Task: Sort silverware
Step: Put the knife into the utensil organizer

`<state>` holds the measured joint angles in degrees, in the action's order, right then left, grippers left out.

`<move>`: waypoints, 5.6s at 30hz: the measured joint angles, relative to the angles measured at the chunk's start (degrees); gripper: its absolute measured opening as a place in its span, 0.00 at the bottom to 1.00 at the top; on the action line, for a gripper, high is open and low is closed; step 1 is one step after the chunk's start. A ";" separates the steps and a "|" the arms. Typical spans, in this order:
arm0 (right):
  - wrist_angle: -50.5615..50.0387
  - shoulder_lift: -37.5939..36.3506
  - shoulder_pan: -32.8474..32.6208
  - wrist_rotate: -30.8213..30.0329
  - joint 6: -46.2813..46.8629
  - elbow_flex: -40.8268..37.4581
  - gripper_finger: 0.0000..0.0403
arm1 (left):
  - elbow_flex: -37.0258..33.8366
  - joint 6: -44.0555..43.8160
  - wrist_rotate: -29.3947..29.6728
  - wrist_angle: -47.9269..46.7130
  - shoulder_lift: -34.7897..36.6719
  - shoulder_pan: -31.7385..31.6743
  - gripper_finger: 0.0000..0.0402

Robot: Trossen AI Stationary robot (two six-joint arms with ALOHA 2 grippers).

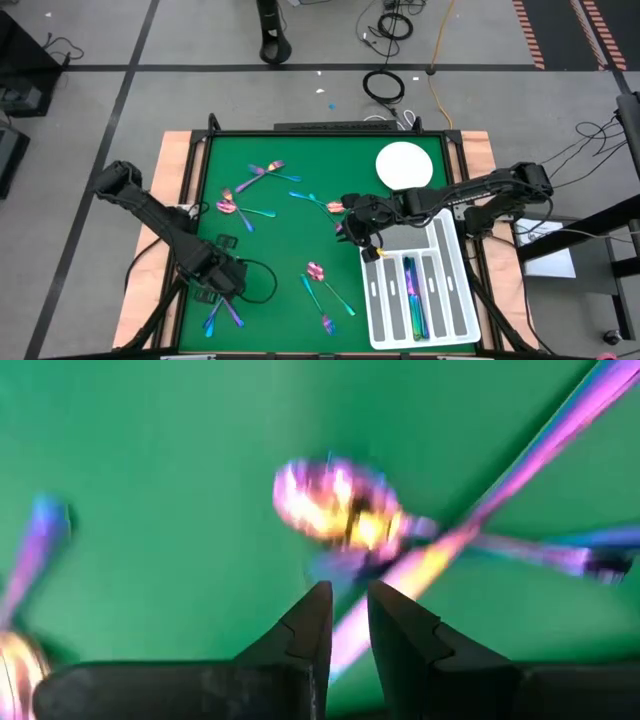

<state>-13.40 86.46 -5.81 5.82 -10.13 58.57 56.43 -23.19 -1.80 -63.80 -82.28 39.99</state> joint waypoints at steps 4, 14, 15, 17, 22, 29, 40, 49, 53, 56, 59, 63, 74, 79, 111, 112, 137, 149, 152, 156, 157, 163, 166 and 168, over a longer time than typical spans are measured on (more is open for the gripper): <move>1.70 0.00 0.18 0.00 0.00 0.00 0.15 | 0.22 2.72 0.61 8.15 -0.67 -0.09 0.17; 14.20 0.00 0.11 -0.02 5.86 0.00 0.15 | 0.24 2.68 5.13 12.22 -1.80 -0.16 0.20; 15.54 0.00 0.11 -0.02 6.25 0.00 0.15 | 0.24 2.63 5.26 12.89 -1.80 -0.16 0.21; 18.60 0.00 -0.21 -0.06 6.29 0.00 0.15 | 0.24 2.65 5.33 13.46 -1.80 -0.16 0.25; 25.27 0.00 -1.94 -0.25 5.97 0.00 0.15 | 0.23 3.03 5.17 13.76 -1.78 -0.10 0.39; 27.36 0.00 -5.81 -13.11 7.09 0.00 0.15 | 0.22 11.07 0.50 13.81 -1.79 1.54 0.60; 25.25 -0.02 -10.69 -13.38 18.02 -0.02 0.15 | 1.83 8.74 0.14 14.01 -1.92 5.84 0.64; 27.32 -0.02 -19.05 -18.54 17.48 -0.02 0.15 | 1.83 7.09 3.63 13.69 -8.71 6.88 0.64; 27.16 -0.02 -21.48 -23.84 17.66 -0.02 0.15 | 1.83 6.98 0.93 13.76 -10.77 7.79 0.64; 25.94 -0.02 -22.29 -24.06 17.66 -0.02 0.15 | 1.83 6.98 0.87 13.57 -10.87 8.14 0.64; 25.86 -0.02 -22.49 -24.11 17.65 -0.02 0.15 | 1.83 6.99 0.17 13.39 -10.87 8.71 0.64; 25.43 -0.02 -22.29 -24.17 16.56 -0.02 0.15 | 1.83 7.00 0.16 13.39 -10.87 9.49 0.64; 21.65 -0.02 -19.51 -24.15 15.02 -0.02 0.15 | 0.99 5.67 -0.24 13.83 -12.29 9.65 0.64; 20.15 -0.02 -18.47 -24.13 15.30 -0.02 0.15 | -0.23 4.10 -2.35 13.96 -12.75 10.02 0.64; 20.47 -0.02 -17.02 -24.02 15.26 -0.02 0.15 | -3.35 2.56 -1.14 18.50 -12.77 11.47 0.50; 20.47 -0.02 -17.02 -24.02 15.26 -0.02 0.15 | -3.35 2.56 -1.14 18.48 -12.77 11.47 0.50; 20.86 -0.02 -17.00 -24.04 15.21 -0.02 0.15 | -5.86 2.63 -1.55 22.25 -12.28 11.31 0.07; 22.22 -0.02 -17.00 -24.06 14.99 -0.02 0.15 | 2.49 7.18 9.48 13.13 -12.46 10.02 0.08; 22.22 -0.02 -16.81 -24.02 15.00 -0.02 0.15 | 5.64 10.13 15.55 11.02 -12.38 9.38 0.09; 22.20 -0.02 -16.74 -24.02 14.97 -0.02 0.15 | 9.67 13.22 25.83 10.03 -12.35 8.52 0.09; 22.19 -0.02 -16.74 -24.02 14.70 -0.02 0.15 | 10.53 13.22 28.18 10.12 -12.35 8.28 0.09; 22.20 0.13 -16.76 -23.59 13.97 -0.02 0.15 | 13.23 11.66 33.81 13.74 -12.33 6.18 0.09; 22.59 1.00 -16.78 -23.52 14.91 -0.02 0.15 | 13.44 13.07 36.20 13.70 -12.33 5.34 0.09; 23.50 1.87 -16.76 -23.65 17.87 -0.02 0.15 | 13.44 18.40 39.17 12.88 -12.29 5.24 0.09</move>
<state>10.10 88.32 -22.57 -17.83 7.74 58.54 69.87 -4.79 37.37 -50.92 -94.56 45.23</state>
